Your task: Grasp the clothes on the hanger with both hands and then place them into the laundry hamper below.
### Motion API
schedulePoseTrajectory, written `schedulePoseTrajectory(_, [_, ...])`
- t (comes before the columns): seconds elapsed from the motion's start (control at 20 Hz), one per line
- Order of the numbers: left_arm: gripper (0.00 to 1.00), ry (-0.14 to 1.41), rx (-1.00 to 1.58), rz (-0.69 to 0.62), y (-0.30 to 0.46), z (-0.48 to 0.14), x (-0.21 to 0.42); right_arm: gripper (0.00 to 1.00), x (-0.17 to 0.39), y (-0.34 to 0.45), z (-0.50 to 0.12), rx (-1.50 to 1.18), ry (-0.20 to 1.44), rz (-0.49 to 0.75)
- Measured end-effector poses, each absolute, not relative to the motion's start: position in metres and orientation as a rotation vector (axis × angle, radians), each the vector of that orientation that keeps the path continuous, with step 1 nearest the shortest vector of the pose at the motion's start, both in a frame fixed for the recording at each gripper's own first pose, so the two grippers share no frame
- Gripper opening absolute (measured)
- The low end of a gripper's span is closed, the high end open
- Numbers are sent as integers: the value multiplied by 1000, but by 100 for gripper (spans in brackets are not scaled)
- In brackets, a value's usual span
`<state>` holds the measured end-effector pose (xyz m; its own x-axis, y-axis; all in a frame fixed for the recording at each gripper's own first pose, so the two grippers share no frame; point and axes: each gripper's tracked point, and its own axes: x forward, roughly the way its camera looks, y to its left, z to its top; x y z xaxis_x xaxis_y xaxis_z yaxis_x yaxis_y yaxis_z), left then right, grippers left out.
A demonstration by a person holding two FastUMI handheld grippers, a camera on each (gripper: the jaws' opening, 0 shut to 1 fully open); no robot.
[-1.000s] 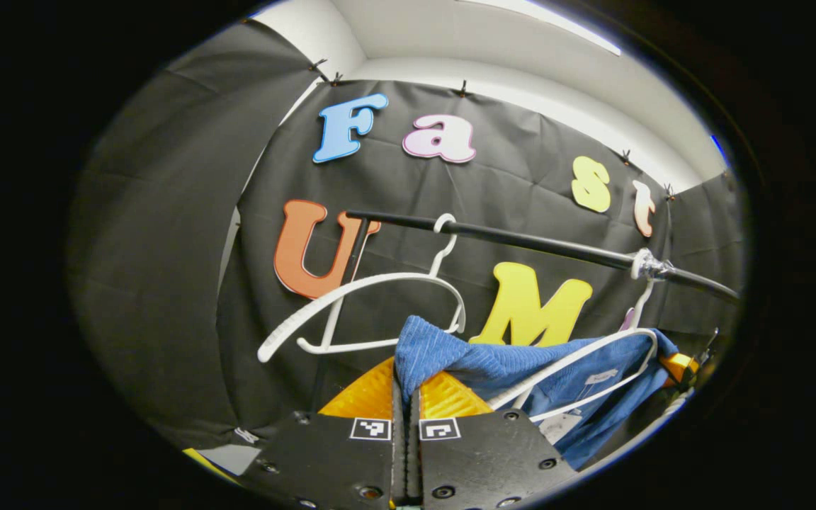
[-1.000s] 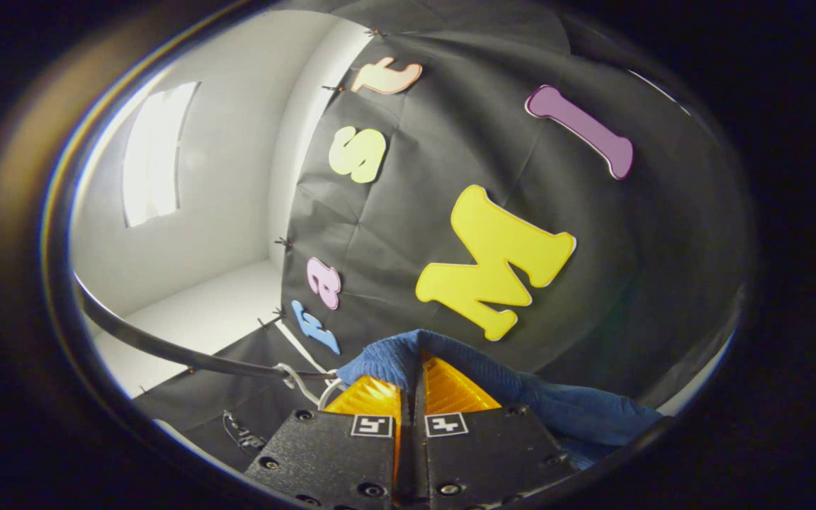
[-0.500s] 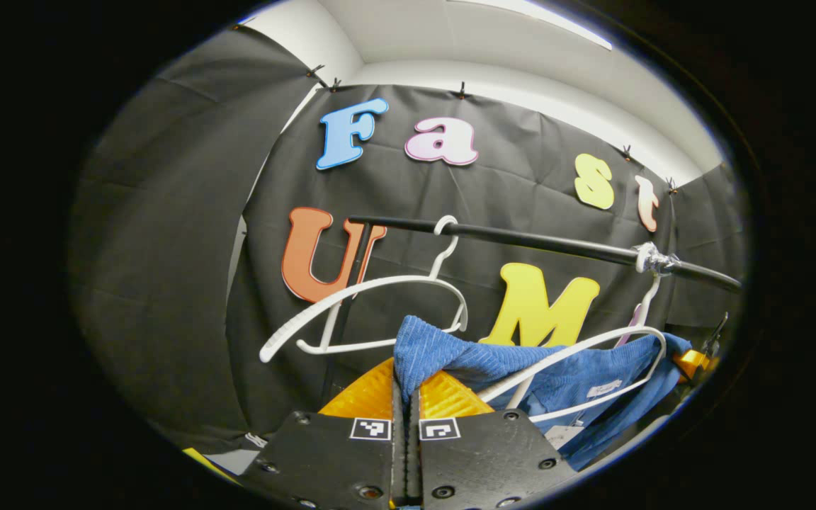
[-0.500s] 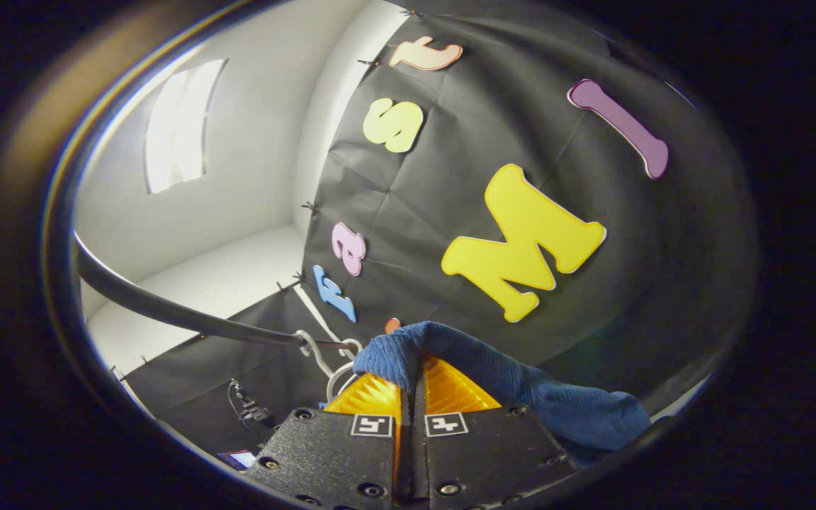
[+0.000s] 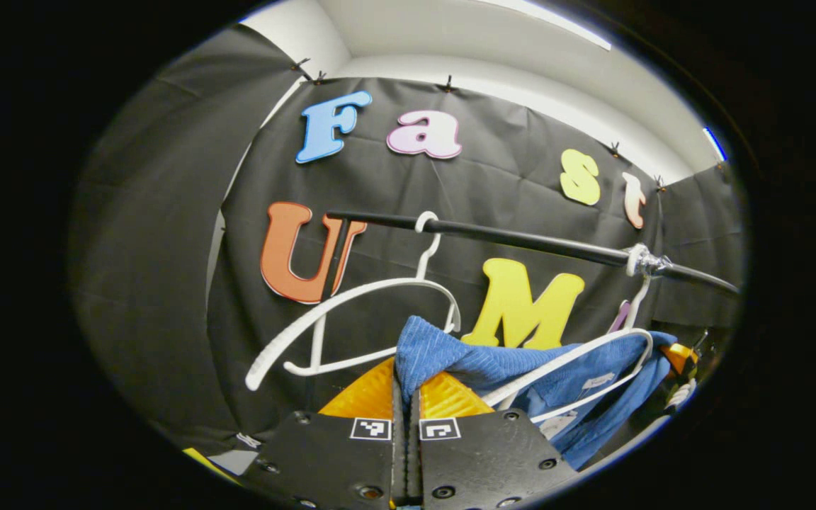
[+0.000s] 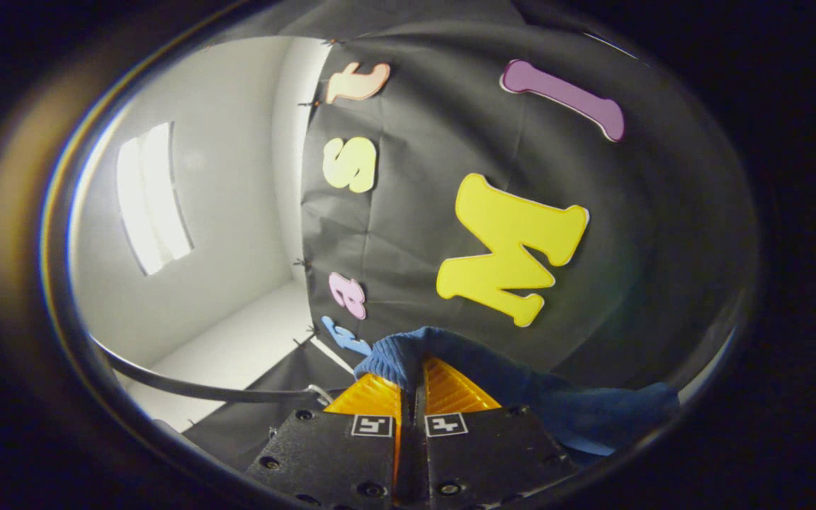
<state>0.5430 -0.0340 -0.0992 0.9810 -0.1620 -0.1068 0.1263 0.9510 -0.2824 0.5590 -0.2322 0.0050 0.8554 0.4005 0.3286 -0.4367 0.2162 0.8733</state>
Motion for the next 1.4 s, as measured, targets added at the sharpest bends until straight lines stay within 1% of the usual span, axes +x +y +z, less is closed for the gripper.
schedulePoseTrajectory(0.05, [4,131,-269,-151,-35,-101,542,3,563,-233,-7,1212,-14,556])
schedulePoseTrajectory(0.15, [4,137,-270,-145,-33,-109,542,4,565,-228,-30,1150,27,514])
schedulePoseTrajectory(0.2, [1,136,-290,-142,-33,-110,543,3,564,-227,-33,1131,38,505])
schedulePoseTrajectory(0.25, [0,138,-304,-131,-30,-112,543,4,566,-226,-37,1131,55,494])
schedulePoseTrajectory(0.45, [1,146,-396,-125,-23,-122,537,4,570,-214,-57,1141,115,479])
schedulePoseTrajectory(0.5, [4,146,-416,-123,-22,-124,537,3,571,-210,-61,1130,124,474])
schedulePoseTrajectory(0.55, [1,148,-447,-130,-21,-125,536,3,573,-207,-67,1115,143,465])
schedulePoseTrajectory(0.6, [1,145,-494,-143,-20,-125,533,4,570,-202,-73,1104,163,460])
schedulePoseTrajectory(0.65, [4,145,-547,-159,-20,-126,529,4,568,-200,-77,1104,175,454])
schedulePoseTrajectory(0.7, [1,142,-589,-167,-19,-126,523,4,564,-200,-78,1108,180,449])
schedulePoseTrajectory(0.75, [0,155,-609,-150,-13,-133,520,4,561,-200,-84,1109,189,438])
schedulePoseTrajectory(0.8, [5,166,-643,-155,-8,-139,518,4,559,-196,-90,1105,204,429])
schedulePoseTrajectory(0.85, [1,182,-683,-174,-8,-145,512,3,555,-190,-97,1092,225,422])
schedulePoseTrajectory(0.95, [1,209,-649,-143,3,-160,496,4,541,-181,-109,1059,256,411])
schedulePoseTrajectory(1.0, [5,225,-630,-135,5,-169,492,4,535,-175,-114,1044,269,408])
schedulePoseTrajectory(1.05, [1,239,-628,-140,5,-176,487,4,532,-170,-120,1026,286,399])
schedulePoseTrajectory(1.1, [5,253,-630,-141,5,-181,482,3,526,-164,-127,1006,304,387])
schedulePoseTrajectory(1.25, [5,313,-631,-145,3,-203,458,4,507,-147,-142,984,349,365])
schedulePoseTrajectory(1.3, [1,333,-636,-155,1,-209,454,4,503,-139,-146,979,366,364])
schedulePoseTrajectory(1.35, [5,354,-638,-162,-3,-214,450,4,500,-130,-148,970,380,364])
schedulePoseTrajectory(1.4, [5,370,-637,-172,-9,-218,444,4,497,-118,-150,958,396,368])
